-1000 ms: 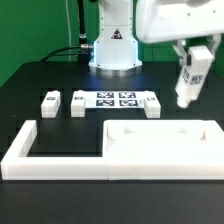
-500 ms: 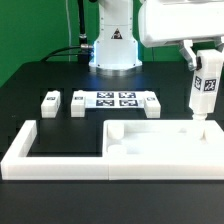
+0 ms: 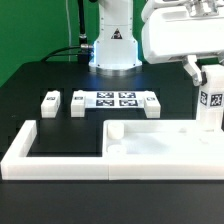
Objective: Assemble desk
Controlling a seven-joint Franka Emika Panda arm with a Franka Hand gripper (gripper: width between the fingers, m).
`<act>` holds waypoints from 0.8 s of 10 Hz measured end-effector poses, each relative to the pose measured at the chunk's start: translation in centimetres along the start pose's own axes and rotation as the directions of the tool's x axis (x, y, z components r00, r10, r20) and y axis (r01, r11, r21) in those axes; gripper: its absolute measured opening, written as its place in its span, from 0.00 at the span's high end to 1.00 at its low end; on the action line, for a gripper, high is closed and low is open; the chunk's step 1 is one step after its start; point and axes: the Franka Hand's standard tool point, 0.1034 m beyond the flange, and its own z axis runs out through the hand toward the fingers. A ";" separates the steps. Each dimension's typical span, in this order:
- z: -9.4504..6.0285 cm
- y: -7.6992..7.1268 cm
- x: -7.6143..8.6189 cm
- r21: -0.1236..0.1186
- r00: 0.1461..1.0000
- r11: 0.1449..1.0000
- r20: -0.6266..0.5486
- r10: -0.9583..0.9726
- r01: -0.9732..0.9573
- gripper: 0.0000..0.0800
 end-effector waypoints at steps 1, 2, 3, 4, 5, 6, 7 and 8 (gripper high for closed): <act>0.2 -0.1 0.0 0.001 1.000 1.000 0.001 0.000 0.000 0.64; 0.2 -0.1 0.1 0.002 1.000 1.000 0.001 -0.001 0.001 0.64; 0.3 0.2 0.2 0.000 1.000 1.000 -0.001 0.001 -0.001 0.64; 0.5 0.4 0.4 -0.002 1.000 1.000 -0.001 0.004 -0.004 0.64; 0.8 0.3 0.6 0.000 1.000 1.000 -0.001 0.004 -0.004 0.64; 1.2 0.1 0.5 0.003 1.000 1.000 0.002 0.004 -0.004 0.64; 1.5 -0.3 0.2 0.007 1.000 1.000 0.007 0.001 -0.001 0.64; 1.6 -0.6 0.2 0.011 1.000 1.000 0.008 -0.003 0.003 0.64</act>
Offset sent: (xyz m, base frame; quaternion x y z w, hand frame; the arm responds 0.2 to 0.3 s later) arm 0.0168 -0.0110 -0.0009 -0.0080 0.0002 -0.0042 1.0000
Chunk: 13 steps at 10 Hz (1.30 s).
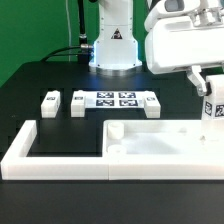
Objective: Assemble desk
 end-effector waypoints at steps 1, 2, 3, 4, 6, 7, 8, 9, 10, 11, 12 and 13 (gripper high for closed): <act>0.0 -0.1 0.0 0.001 1.000 1.000 0.001 -0.002 0.002 0.64; 0.1 -0.2 -0.1 0.002 1.000 1.000 0.000 -0.002 0.002 0.64; 0.1 -0.2 -0.1 0.001 1.000 1.000 -0.002 -0.002 0.002 0.64; 0.1 -0.1 0.0 0.000 1.000 1.000 -0.006 -0.003 0.003 0.64; 0.0 0.1 -0.2 -0.003 1.000 1.000 -0.006 -0.007 0.007 0.64; -0.2 0.2 -0.5 -0.004 1.000 1.000 0.001 -0.010 0.010 0.64; -0.4 0.2 -0.5 -0.004 1.000 1.000 0.002 -0.011 0.011 0.64; -0.4 0.2 -0.6 -0.004 1.000 1.000 0.003 -0.012 0.012 0.64; -0.3 0.2 -0.7 -0.004 1.000 1.000 0.004 -0.011 0.011 0.64; -0.3 0.2 -0.6 -0.004 1.000 1.000 0.000 -0.011 0.011 0.64; -0.2 0.2 -0.5 -0.004 1.000 1.000 -0.001 -0.011 0.011 0.64; 0.0 0.2 -0.5 -0.002 1.000 1.000 0.000 -0.010 0.010 0.64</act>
Offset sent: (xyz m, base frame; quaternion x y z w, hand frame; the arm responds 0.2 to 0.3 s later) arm -0.0007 -0.0026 -0.0103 -0.0147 0.0032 -0.0048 0.9999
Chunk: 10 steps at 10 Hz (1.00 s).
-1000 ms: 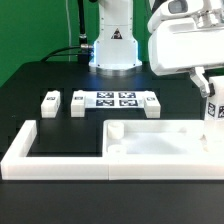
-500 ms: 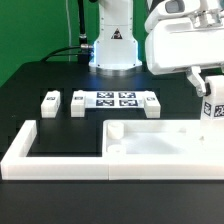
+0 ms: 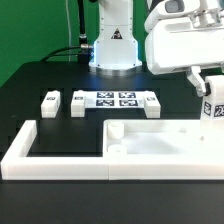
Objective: Assemble desk
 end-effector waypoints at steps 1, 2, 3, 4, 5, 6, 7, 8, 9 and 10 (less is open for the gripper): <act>0.3 -0.1 -0.4 0.002 1.000 1.000 0.007 0.000 0.000 0.64; 0.5 -0.2 -0.7 0.003 1.000 1.000 0.012 0.000 0.000 0.64; 0.7 -0.1 -0.7 0.002 1.000 1.000 0.005 0.001 -0.001 0.64; 0.7 -0.2 -0.6 0.000 1.000 1.000 -0.007 0.001 -0.001 0.64; 0.8 -0.2 -0.5 -0.002 1.000 1.000 -0.022 0.001 -0.001 0.64; 0.9 -0.2 -0.4 -0.005 0.999 1.000 -0.042 0.000 -0.001 0.64; 0.9 -0.2 -0.4 -0.006 0.999 1.000 -0.044 -0.001 0.001 0.64; 0.9 -0.2 -0.4 -0.006 0.999 1.000 -0.044 -0.001 0.001 0.64; 0.9 -0.2 -0.4 -0.005 0.999 1.000 -0.044 -0.001 0.001 0.52; 0.9 -0.2 -0.4 -0.005 0.999 1.000 -0.043 -0.001 0.001 0.29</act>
Offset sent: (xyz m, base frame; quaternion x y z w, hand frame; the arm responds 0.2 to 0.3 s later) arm 0.0030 0.0011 -0.0146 -0.0118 0.0061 0.0078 0.9999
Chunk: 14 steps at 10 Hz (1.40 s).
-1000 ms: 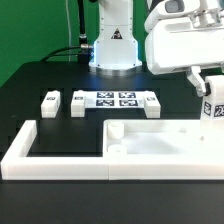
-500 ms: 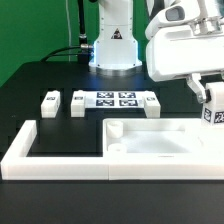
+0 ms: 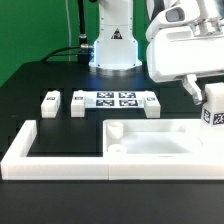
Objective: Assemble desk
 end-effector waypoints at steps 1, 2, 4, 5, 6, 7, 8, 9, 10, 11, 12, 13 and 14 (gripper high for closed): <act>0.0 0.0 0.0 0.000 1.000 1.000 0.000 0.000 0.000 0.29; 0.0 0.0 0.0 0.000 1.000 1.000 0.000 0.000 0.000 0.21; 0.0 0.0 0.0 0.000 1.000 1.000 0.000 0.000 0.000 0.19; 0.0 0.0 0.0 0.000 1.000 1.000 0.000 0.000 0.000 0.19; 0.0 0.0 0.0 0.000 1.000 1.000 0.000 0.000 0.000 0.19; 0.0 0.0 0.0 0.000 1.000 1.000 0.000 0.000 0.000 0.19; 0.0 0.2 0.0 0.000 1.000 1.000 0.008 0.001 -0.001 0.19; -0.5 0.7 0.6 0.005 0.998 1.000 0.056 0.003 -0.004 0.19; -0.9 1.1 1.7 0.006 0.997 1.000 0.077 0.002 -0.003 0.19; -0.5 1.4 1.8 0.006 0.996 1.000 0.088 0.007 -0.008 0.19; -0.1 1.1 1.5 0.025 0.985 1.000 0.171 0.012 -0.017 0.19; 0.1 0.7 2.0 0.041 0.971 0.999 0.239 0.024 -0.035 0.19; 0.2 -0.2 2.0 0.053 0.945 0.997 0.324 0.043 -0.064 0.19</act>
Offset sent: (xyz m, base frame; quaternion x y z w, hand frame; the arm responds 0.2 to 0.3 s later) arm 0.0000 0.0000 0.0000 0.0000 0.0000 0.0000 1.0000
